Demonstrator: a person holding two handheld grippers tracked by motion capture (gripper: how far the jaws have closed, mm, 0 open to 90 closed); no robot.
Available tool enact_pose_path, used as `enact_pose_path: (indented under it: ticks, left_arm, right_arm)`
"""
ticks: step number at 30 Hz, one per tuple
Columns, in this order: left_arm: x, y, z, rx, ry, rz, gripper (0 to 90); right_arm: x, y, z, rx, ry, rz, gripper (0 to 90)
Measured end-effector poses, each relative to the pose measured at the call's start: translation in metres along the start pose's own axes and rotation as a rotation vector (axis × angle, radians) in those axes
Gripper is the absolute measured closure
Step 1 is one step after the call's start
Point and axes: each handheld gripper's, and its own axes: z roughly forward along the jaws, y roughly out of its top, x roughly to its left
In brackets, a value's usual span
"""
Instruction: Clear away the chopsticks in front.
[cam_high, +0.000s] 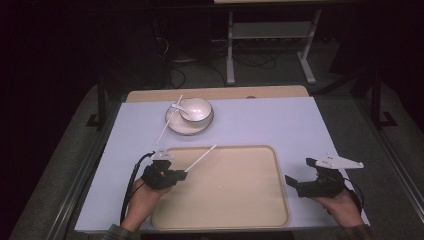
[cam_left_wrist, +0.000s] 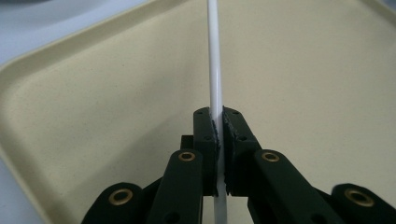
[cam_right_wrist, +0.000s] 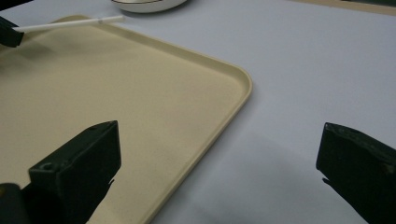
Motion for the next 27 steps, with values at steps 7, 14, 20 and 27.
enact_pose_path:
  ticks: [7, 14, 20, 27]
  left_arm:
    - [0.002, -0.003, 0.009, 0.033, 0.012, -0.004, 84.7]
    - [0.006, -0.005, 0.012, 0.051, 0.018, -0.028, 84.3]
    - [0.004, -0.006, 0.015, 0.062, 0.019, -0.025, 84.1]
    - [0.002, -0.006, 0.017, 0.073, 0.018, -0.017, 83.1]
  right_arm:
    - [0.0, 0.0, 0.0, 0.002, 0.0, -0.001, 0.0]
    - [0.0, 0.0, 0.0, 0.001, 0.0, -0.001, 0.0]
    - [0.0, 0.0, 0.0, 0.001, 0.0, 0.001, 0.0]
    - [0.0, 0.0, 0.0, 0.001, 0.0, 0.001, 0.0]
